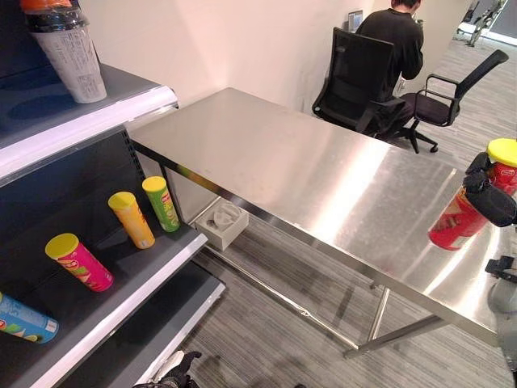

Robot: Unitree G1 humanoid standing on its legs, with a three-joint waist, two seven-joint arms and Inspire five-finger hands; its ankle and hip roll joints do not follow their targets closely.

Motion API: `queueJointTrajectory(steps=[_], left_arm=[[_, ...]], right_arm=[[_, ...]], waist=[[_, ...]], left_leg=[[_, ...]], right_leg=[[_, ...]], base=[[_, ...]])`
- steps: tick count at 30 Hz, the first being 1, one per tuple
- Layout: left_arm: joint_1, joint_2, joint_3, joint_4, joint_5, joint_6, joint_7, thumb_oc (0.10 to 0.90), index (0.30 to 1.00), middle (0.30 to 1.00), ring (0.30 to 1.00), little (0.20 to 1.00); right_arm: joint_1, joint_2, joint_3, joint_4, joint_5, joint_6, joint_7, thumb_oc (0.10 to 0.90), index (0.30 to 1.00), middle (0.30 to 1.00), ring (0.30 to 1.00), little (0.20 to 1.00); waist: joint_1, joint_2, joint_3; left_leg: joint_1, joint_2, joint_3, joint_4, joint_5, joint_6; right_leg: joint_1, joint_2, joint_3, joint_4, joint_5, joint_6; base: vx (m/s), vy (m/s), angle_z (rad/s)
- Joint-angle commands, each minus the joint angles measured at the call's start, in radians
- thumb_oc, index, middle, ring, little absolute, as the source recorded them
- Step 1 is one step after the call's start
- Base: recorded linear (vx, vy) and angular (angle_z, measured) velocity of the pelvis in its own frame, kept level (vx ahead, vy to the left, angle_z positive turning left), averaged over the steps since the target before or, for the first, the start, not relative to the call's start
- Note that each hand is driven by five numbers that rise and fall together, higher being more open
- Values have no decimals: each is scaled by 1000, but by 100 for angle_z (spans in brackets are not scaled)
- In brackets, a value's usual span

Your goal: Put the goods on the table back onto the shelves and tidy them up.

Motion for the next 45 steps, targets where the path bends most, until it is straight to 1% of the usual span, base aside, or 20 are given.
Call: queueJointTrajectory(steps=[1, 5, 10, 16, 20, 22, 23, 25, 27, 28, 29, 30, 32, 34, 35, 38, 39, 42, 43, 45], left_arm=[[-72, 29, -34, -36, 7, -28, 44, 800, 900, 900, 900, 900], [-66, 34, -28, -57, -2, -27, 45, 800, 900, 900, 900, 900], [-62, 35, -24, -65, -18, -24, 45, 800, 900, 900, 900, 900], [-62, 44, -12, -79, -24, -27, 49, 800, 900, 900, 900, 900], [-82, 58, -11, -117, -37, -36, 71, 800, 900, 900, 900, 900], [-98, 70, -16, -138, -35, -41, 82, 800, 900, 900, 900, 900], [-112, 77, -24, -137, -30, -44, 90, 800, 900, 900, 900, 900], [-122, 83, -27, -148, -35, -55, 95, 800, 900, 900, 900, 900], [-117, 88, -25, -145, -36, -61, 88, 800, 900, 900, 900, 900], [-116, 88, -28, -145, -36, -61, 88, 800, 900, 900, 900, 900], [-101, 93, -34, -147, -17, -65, 86, 800, 900, 900, 900, 900], [-95, 97, -41, -150, -4, -67, 86, 800, 900, 900, 900, 900], [-93, 113, -62, -167, 28, -74, 76, 800, 900, 900, 900, 900], [-100, 128, -86, -200, 48, -78, 83, 800, 900, 900, 900, 900], [-101, 134, -99, -216, 63, -81, 82, 800, 900, 900, 900, 900], [-103, 129, -91, -217, 60, -74, 94, 800, 900, 900, 900, 900], [-101, 125, -83, -209, 61, -75, 104, 800, 900, 900, 900, 900], [-103, 116, -88, -198, 94, -84, 115, 800, 900, 900, 900, 900], [-107, 113, -94, -192, 108, -86, 117, 800, 900, 900, 900, 900], [-109, 109, -102, -190, 118, -85, 120, 800, 900, 900, 900, 900]], right_arm=[[-138, -45, -166, -137, 103, -108, -63, 400, 300, 300, 300, 300], [-162, 49, -150, -212, 239, -201, -16, 400, 300, 300, 300, 300], [-193, 98, -121, -271, 383, -291, 61, 400, 300, 300, 300, 300], [-202, 136, -54, -349, 468, -338, 160, 400, 300, 300, 300, 300], [-212, 152, 35, -398, 475, -340, 217, 400, 300, 300, 300, 300], [-215, 155, 50, -403, 457, -331, 223, 400, 300, 300, 300, 300], [-208, 156, 46, -402, 442, -328, 214, 400, 300, 300, 300, 300], [-171, 160, 31, -411, 435, -329, 214, 400, 300, 300, 300, 300], [-132, 162, 10, -425, 417, -325, 221, 400, 300, 300, 300, 300], [-128, 164, 8, -428, 416, -324, 222, 400, 300, 300, 300, 300], [-90, 169, -14, -437, 384, -331, 213, 400, 300, 300, 300, 300], [-62, 173, -31, -441, 376, -336, 211, 400, 300, 300, 300, 300], [-26, 179, -54, -460, 347, -347, 202, 400, 300, 300, 300, 300], [-15, 168, -67, -466, 307, -348, 170, 400, 300, 300, 300, 300], [-7, 165, -77, -472, 291, -348, 157, 400, 300, 300, 300, 300], [21, 169, -82, -492, 254, -344, 132, 400, 300, 300, 300, 300], [39, 169, -78, -499, 236, -345, 126, 400, 300, 300, 300, 300], [78, 169, -85, -515, 202, -353, 119, 400, 300, 300, 300, 300], [101, 170, -80, -522, 198, -364, 122, 400, 300, 300, 300, 300], [118, 164, -71, -525, 199, -368, 129, 400, 300, 300, 300, 300]], waist=[[32, -17, -31], [30, -10, -27], [28, -4, -24], [26, -6, -15], [18, 1, 36], [2, 1, 64], [-10, 0, 74], [-18, -2, 70], [-7, -11, 60], [-7, -12, 59], [23, -22, 47], [22, -34, 45], [18, -47, 46], [9, -50, 57], [-7, -51, 63], [-52, -49, 59], [-61, -53, 61], [-88, -69, 64], [-110, -72, 61], [-134, -70, 57]], left_leg=[[28, -108, -14, 6, -122, 124], [31, -117, -11, 6, -125, 129], [29, -126, -9, 6, -127, 134], [24, -138, 4, 6, -129, 143], [8, -155, 13, 6, -122, 168], [1, -162, -8, 6, -110, 175], [-7, -165, -36, 6, -105, 174], [-32, -167, -100, 8, -91, 172], [-57, -160, -144, 13, -79, 175], [-57, -161, -146, 14, -79, 175], [-95, -137, -176, 17, -61, 169], [-126, -125, -205, 23, -43, 158], [-190, -102, -262, 25, 3, 121], [-269, -100, -301, 43, 35, 106], [-300, -96, -276, 54, 38, 111], [-321, -75, -125, 114, 6, 141], [-305, -74, -91, 149, -29, 142], [-266, -55, -38, 237, -100, 141], [-237, -23, -21, 295, -143, 145], [-204, 18, -27, 339, -175, 142]], right_leg=[[-5, -21, 10, 82, -131, 34], [-7, -28, 8, 85, -127, 37], [-12, -35, 11, 79, -119, 42], [-32, -42, 30, 77, -103, 51], [-137, -59, 71, 222, -93, 67], [-194, -48, 145, 331, -76, 79], [-206, -26, 210, 362, -82, 82], [-185, 22, 347, 344, -115, 77], [-147, 43, 421, 302, -169, 55], [-144, 41, 419, 299, -169, 54], [-99, 41, 389, 254, -234, 32], [-71, 52, 379, 231, -255, 23], [-58, 96, 359, 210, -261, 7], [-69, 128, 314, 217, -264, -8], [-79, 137, 291, 223, -265, -11], [-107, 133, 219, 231, -237, -9], [-106, 120, 203, 224, -226, -6], [-114, 88, 160, 190, -188, -4], [-116, 75, 141, 173, -177, -6], [-122, 58, 130, 170, -170, -8]], base=[[0, 0, 0], [-14, 38, 5], [-12, 43, 3], [-36, 40, -5], [-152, 56, -22], [-168, 5, -9], [-152, -68, 29], [-103, -122, 62], [-71, -148, 122], [-75, -273, 108], [-98, -324, 72], [-154, -444, 51], [-156, -322, 94], [-229, -223, 93], [-276, -121, 95], [-229, 16, 122], [-168, 62, 72], [-142, 46, 39], [-85, 75, 75], [-11, 150, 55]])
